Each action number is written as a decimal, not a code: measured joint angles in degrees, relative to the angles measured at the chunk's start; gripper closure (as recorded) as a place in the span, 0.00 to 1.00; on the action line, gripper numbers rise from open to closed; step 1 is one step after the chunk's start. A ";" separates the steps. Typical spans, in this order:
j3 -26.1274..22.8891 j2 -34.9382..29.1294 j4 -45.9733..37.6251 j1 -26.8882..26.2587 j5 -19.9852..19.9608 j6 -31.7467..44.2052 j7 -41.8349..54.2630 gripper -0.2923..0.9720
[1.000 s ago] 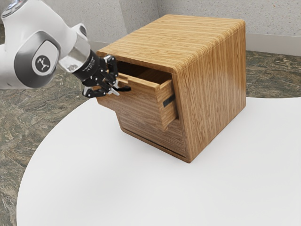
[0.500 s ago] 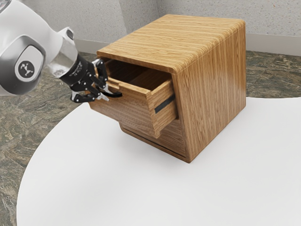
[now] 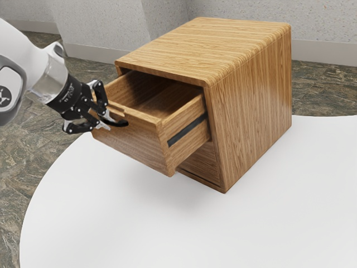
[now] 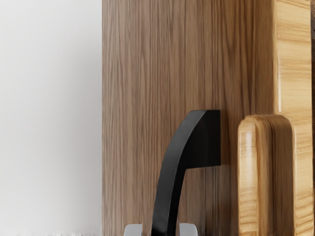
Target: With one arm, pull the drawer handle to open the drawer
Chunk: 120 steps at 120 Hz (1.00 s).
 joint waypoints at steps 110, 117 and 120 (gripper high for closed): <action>2.46 -0.51 10.35 2.04 0.54 -15.64 -0.23 0.34; 2.25 1.76 12.64 1.61 0.58 -16.45 -0.24 0.30; 2.05 2.09 13.13 1.52 0.59 -16.75 -0.25 0.30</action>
